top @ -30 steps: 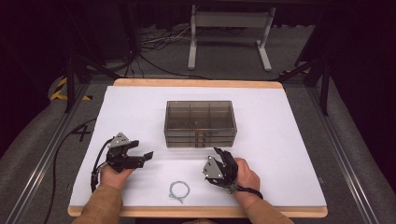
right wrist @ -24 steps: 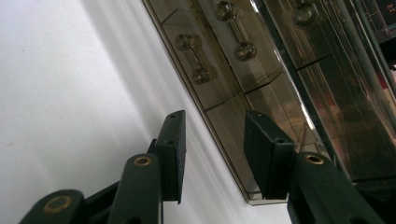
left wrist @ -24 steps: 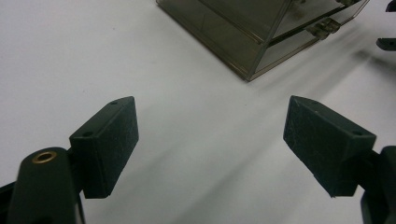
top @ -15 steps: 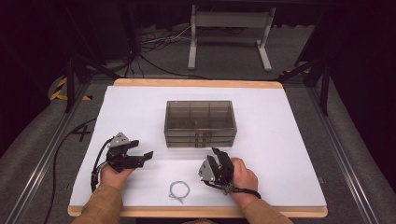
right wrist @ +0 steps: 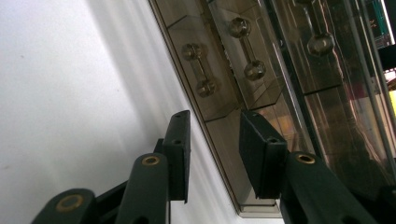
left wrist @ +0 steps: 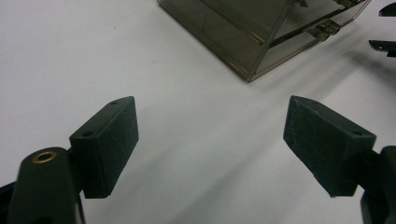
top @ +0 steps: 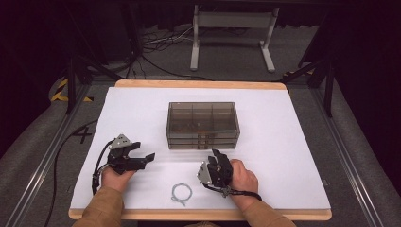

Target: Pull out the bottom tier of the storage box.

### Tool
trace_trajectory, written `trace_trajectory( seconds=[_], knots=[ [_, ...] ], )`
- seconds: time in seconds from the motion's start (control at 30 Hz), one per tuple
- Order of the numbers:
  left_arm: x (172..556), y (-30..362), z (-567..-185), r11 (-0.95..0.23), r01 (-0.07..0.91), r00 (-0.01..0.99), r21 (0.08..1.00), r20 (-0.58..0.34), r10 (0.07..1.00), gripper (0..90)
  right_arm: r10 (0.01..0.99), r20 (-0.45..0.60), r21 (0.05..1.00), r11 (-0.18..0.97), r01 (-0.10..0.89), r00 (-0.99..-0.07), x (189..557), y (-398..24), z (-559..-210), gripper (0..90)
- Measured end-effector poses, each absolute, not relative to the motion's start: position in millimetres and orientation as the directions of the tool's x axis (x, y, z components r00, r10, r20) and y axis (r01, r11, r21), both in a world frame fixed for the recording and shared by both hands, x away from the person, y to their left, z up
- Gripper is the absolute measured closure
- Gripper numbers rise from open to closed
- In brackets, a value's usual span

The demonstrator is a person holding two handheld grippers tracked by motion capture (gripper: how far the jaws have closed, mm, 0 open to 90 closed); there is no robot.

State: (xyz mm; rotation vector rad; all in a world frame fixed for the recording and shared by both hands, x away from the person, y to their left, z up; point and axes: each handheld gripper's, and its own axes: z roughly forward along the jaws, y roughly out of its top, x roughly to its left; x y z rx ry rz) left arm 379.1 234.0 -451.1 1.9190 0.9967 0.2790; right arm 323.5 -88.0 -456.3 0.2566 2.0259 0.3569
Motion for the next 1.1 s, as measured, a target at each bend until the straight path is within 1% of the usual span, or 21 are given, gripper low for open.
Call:
trace_trajectory(
  seconds=[0.73,1.1],
  knots=[
    [372.0,238.8,-451.3,-0.228,0.537,0.631,0.812,-0.208,0.748,19.0,0.252,-0.872,0.289,0.957,-0.026,-0.42,326.5,-66.3,-460.9,67.5],
    [372.9,237.6,-451.5,-0.232,0.543,0.625,0.807,-0.203,0.754,20.0,0.222,-0.895,0.251,0.968,-0.026,-0.387,329.2,-56.0,-466.0,67.5]
  ],
)
